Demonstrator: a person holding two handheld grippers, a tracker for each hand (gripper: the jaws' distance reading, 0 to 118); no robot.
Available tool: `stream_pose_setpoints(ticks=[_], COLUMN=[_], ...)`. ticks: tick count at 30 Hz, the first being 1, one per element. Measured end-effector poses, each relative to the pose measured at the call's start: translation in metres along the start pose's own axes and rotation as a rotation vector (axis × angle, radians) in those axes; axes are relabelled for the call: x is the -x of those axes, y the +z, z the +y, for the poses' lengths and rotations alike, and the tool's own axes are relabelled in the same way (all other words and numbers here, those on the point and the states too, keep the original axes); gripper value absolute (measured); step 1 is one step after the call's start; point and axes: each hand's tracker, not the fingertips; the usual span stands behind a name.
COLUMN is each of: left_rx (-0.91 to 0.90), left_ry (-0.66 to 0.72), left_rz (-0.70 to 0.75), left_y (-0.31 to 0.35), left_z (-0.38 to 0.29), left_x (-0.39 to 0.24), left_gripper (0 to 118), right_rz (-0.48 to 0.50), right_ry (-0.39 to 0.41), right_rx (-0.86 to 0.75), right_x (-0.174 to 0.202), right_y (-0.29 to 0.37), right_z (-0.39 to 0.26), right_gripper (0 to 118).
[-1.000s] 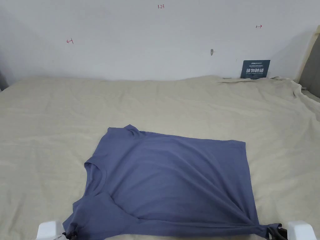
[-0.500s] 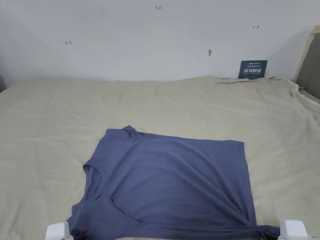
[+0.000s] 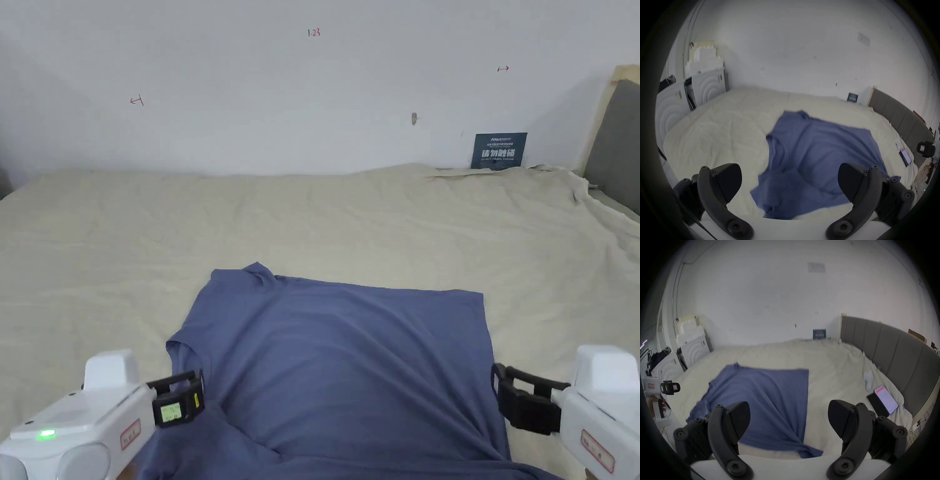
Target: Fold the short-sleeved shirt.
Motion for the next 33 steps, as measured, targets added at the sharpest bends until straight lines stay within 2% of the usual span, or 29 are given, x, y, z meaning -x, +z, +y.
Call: stream_pose_setpoints(ticks=[3, 6, 9, 11, 12, 13, 14, 16, 17, 18, 20, 28, 31, 33], left_rx=[-0.041, -0.103, -0.176, -0.197, -0.213, -0.229, -0.247, -0.267, -0.271, -0.271, -0.265, -0.215, -0.143, -0.024], left_ry=[-0.027, -0.025, -0.018, -0.035, -0.051, -0.067, -0.078, -0.102, -0.111, -0.118, -0.13, -0.14, -0.118, -0.091], left_rz=[-0.006, 0.006, 0.007, 0.004, 0.01, 0.01, 0.011, 0.028, 0.035, 0.049, 0.039, 0.015, 0.0, -0.01], left_y=[0.005, 0.008, 0.013, 0.014, 0.015, 0.016, 0.017, 0.017, 0.015, 0.015, 0.016, 0.015, 0.014, 0.006], left_z=[0.015, 0.018, 0.015, 0.011, 0.009, 0.007, 0.004, 0.0, -0.003, -0.004, -0.005, -0.009, -0.009, -0.007], left_x=[-0.003, -0.006, -0.01, -0.014, -0.017, -0.019, -0.022, -0.028, -0.03, -0.031, -0.032, -0.028, -0.019, -0.009], left_gripper=[118, 115, 96, 84, 81, 73, 61, 20, 14, 13, 0, 0, 0, 0], right_rz=[-0.029, -0.065, -0.103, -0.107, -0.112, -0.116, -0.12, -0.124, -0.134, -0.139, -0.142, -0.131, -0.126, -0.125], right_ry=[-0.001, 0.037, 0.061, 0.07, 0.081, 0.091, 0.094, 0.096, 0.103, 0.112, 0.124, 0.104, 0.097, 0.097], right_rx=[-0.085, -0.129, -0.172, -0.19, -0.2, -0.207, -0.216, -0.232, -0.243, -0.25, -0.263, -0.27, -0.264, -0.254], right_x=[0.01, 0.02, 0.028, 0.033, 0.036, 0.038, 0.041, 0.045, 0.047, 0.048, 0.051, 0.053, 0.052, 0.051], right_y=[0.011, 0.016, 0.021, 0.023, 0.024, 0.025, 0.026, 0.029, 0.03, 0.03, 0.032, 0.033, 0.032, 0.03], right_z=[0.012, 0.016, 0.017, 0.017, 0.017, 0.017, 0.018, 0.019, 0.019, 0.018, 0.019, 0.022, 0.022, 0.02], right_gripper=[100, 99, 98, 92, 84, 70, 56, 25, 12, 3, 0, 0, 0, 0])
